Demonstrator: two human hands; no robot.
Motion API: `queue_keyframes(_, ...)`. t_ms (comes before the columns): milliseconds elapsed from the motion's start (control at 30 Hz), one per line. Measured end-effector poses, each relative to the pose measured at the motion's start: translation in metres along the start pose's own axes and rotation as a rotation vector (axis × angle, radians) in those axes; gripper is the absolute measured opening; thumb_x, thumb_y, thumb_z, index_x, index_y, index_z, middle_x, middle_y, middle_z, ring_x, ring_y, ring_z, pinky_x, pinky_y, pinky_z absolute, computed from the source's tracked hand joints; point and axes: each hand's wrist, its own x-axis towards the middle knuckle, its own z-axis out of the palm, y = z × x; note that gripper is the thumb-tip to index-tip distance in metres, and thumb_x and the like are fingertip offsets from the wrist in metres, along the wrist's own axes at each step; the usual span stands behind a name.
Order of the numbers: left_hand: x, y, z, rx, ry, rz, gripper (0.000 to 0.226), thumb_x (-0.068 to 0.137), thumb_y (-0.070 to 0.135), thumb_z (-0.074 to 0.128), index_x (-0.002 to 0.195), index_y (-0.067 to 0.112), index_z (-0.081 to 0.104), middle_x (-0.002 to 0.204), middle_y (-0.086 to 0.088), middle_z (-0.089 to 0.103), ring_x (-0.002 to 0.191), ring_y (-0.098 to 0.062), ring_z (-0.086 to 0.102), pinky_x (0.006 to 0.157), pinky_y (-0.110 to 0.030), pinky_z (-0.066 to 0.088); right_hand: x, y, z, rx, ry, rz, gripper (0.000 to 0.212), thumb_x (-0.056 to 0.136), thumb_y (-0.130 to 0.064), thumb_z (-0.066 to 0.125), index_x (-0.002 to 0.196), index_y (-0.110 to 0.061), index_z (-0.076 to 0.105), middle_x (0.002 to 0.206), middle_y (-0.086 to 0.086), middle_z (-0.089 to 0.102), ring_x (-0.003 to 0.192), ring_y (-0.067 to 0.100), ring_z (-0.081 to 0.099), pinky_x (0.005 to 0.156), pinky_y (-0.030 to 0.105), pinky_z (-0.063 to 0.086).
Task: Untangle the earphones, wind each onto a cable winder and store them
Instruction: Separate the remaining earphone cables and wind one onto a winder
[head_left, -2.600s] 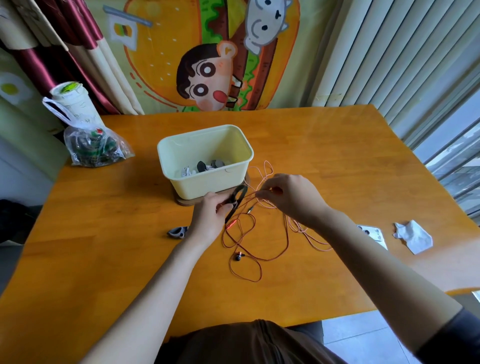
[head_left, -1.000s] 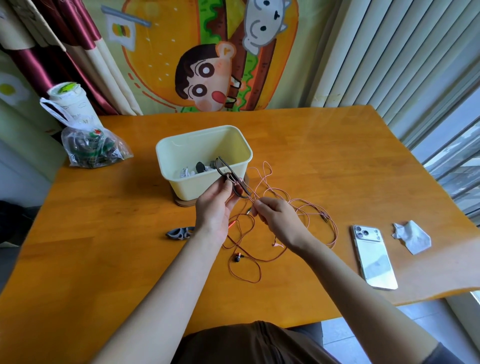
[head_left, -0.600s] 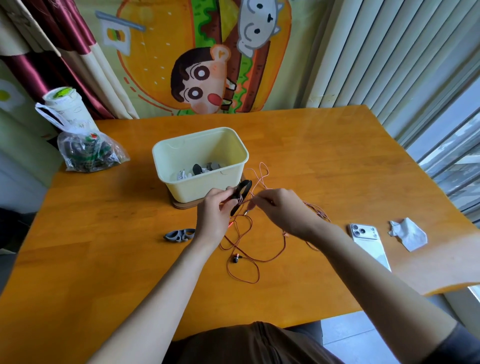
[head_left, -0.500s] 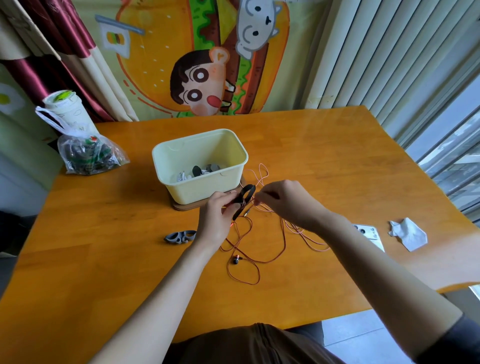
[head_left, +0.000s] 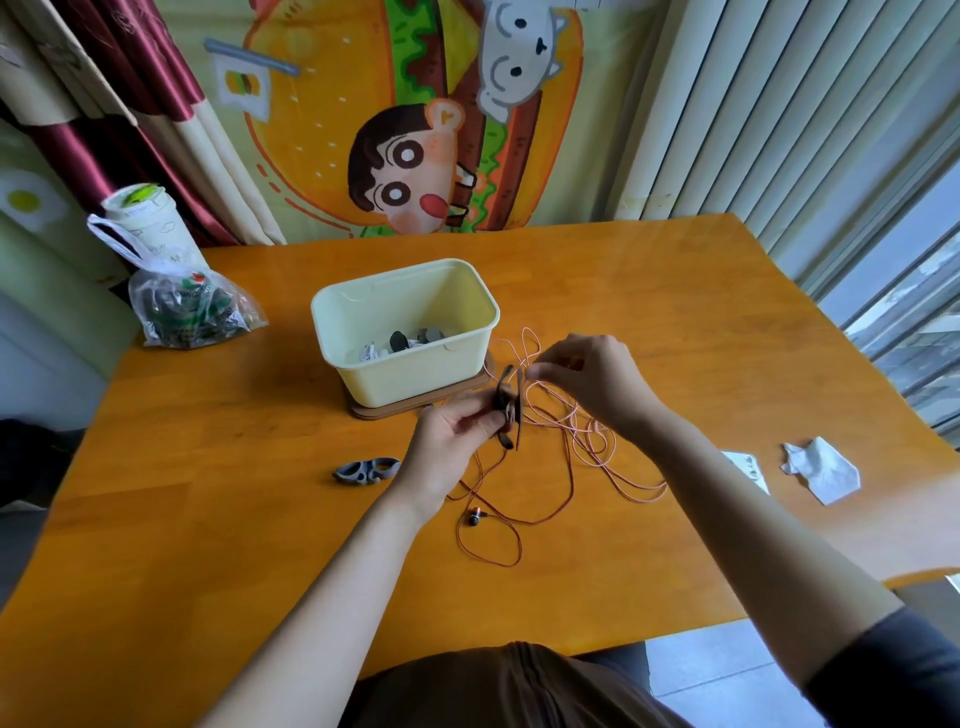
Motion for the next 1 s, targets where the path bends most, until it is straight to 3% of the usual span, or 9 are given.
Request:
queue_keyframes(67, 0.001, 0.009, 0.005, -0.208, 0.05, -0.001, 0.027, 0.089, 0.007, 0.056, 0.114, 0.011, 0.066, 0.117, -0.011, 0.068, 0.113, -0.019, 0.062, 0.096, -0.031, 0.05, -0.006, 0.001, 0.008, 0.171, -0.012, 0.055, 0.018, 0.084, -0.032, 0.066, 0.078, -0.016, 0.068, 0.065, -0.008, 0.055, 0.053, 0.002, 0.043, 0.047, 0.013, 0.033)
queue_keyframes(200, 0.009, 0.02, 0.009, -0.523, 0.16, -0.059, 0.027, 0.095, 0.002, 0.045, 0.116, 0.008, 0.062, 0.111, -0.004, 0.07, 0.11, -0.019, 0.063, 0.092, -0.028, 0.053, -0.018, -0.001, 0.026, 0.477, 0.009, 0.204, 0.02, 0.09, -0.028, 0.061, 0.072, -0.018, 0.064, 0.057, -0.007, 0.047, 0.047, 0.0, 0.037, 0.046, 0.016, 0.029)
queue_keyframes(367, 0.012, 0.016, 0.008, -0.683, 0.265, -0.127, 0.03, 0.098, 0.01, 0.043, 0.124, 0.011, 0.057, 0.12, -0.011, 0.065, 0.116, -0.022, 0.06, 0.097, -0.031, 0.051, -0.028, -0.01, 0.046, 0.467, -0.024, 0.235, 0.026, 0.095, -0.025, 0.054, 0.07, -0.023, 0.061, 0.059, -0.008, 0.051, 0.045, -0.002, 0.043, 0.047, 0.013, 0.032)
queue_keyframes(467, 0.013, 0.013, 0.007, -0.705, 0.377, -0.147, 0.032, 0.097, 0.009, 0.046, 0.128, 0.007, 0.055, 0.119, -0.012, 0.065, 0.106, -0.019, 0.065, 0.084, -0.025, 0.056, -0.032, -0.011, 0.05, 0.357, -0.019, 0.2, 0.024, 0.096, -0.026, 0.053, 0.074, -0.024, 0.063, 0.061, -0.008, 0.053, 0.048, -0.001, 0.045, 0.048, 0.013, 0.033)
queue_keyframes(567, 0.014, 0.009, 0.005, -0.568, 0.469, -0.129, 0.03, 0.095, 0.005, 0.051, 0.124, 0.006, 0.058, 0.124, -0.014, 0.062, 0.111, -0.025, 0.061, 0.076, -0.025, 0.057, -0.036, -0.009, 0.052, 0.236, -0.022, 0.145, 0.02, 0.096, -0.026, 0.053, 0.082, -0.02, 0.066, 0.064, -0.005, 0.057, 0.056, 0.009, 0.048, 0.052, 0.02, 0.036)
queue_keyframes(667, 0.013, 0.007, 0.004, -0.432, 0.48, -0.093, 0.023, 0.094, 0.001, 0.054, 0.111, 0.012, 0.065, 0.11, -0.009, 0.068, 0.104, -0.023, 0.064, 0.081, -0.03, 0.057, -0.039, -0.012, 0.05, 0.169, -0.02, 0.08, 0.018, 0.095, -0.025, 0.053, 0.085, -0.017, 0.066, 0.065, -0.002, 0.058, 0.057, 0.012, 0.048, 0.05, 0.02, 0.035)
queue_keyframes(767, 0.013, 0.002, 0.0, -0.014, 0.5, -0.021, 0.024, 0.093, 0.006, 0.058, 0.111, 0.017, 0.069, 0.106, 0.0, 0.07, 0.101, -0.012, 0.065, 0.086, -0.025, 0.053, -0.04, -0.018, 0.044, 0.099, -0.056, 0.001, 0.02, 0.095, -0.024, 0.054, 0.091, -0.012, 0.07, 0.072, 0.004, 0.063, 0.057, 0.01, 0.048, 0.05, 0.017, 0.034)
queue_keyframes(867, 0.017, -0.003, -0.01, 0.448, 0.352, 0.055, 0.025, 0.093, 0.009, 0.058, 0.116, 0.011, 0.068, 0.103, -0.002, 0.065, 0.099, -0.014, 0.063, 0.082, -0.015, 0.048, -0.04, -0.025, 0.033, 0.024, -0.137, -0.047, 0.022, 0.097, -0.023, 0.051, 0.099, -0.011, 0.069, 0.073, -0.011, 0.057, 0.059, 0.002, 0.049, 0.053, 0.012, 0.037)
queue_keyframes(1000, 0.019, 0.0, -0.022, 0.555, 0.195, 0.095, 0.03, 0.092, 0.005, 0.059, 0.121, 0.009, 0.065, 0.104, -0.004, 0.063, 0.103, -0.017, 0.059, 0.085, -0.014, 0.046, -0.035, -0.026, 0.011, -0.078, -0.191, -0.073, 0.023, 0.096, -0.023, 0.051, 0.104, -0.012, 0.07, 0.08, -0.012, 0.058, 0.064, -0.002, 0.052, 0.057, 0.009, 0.04)
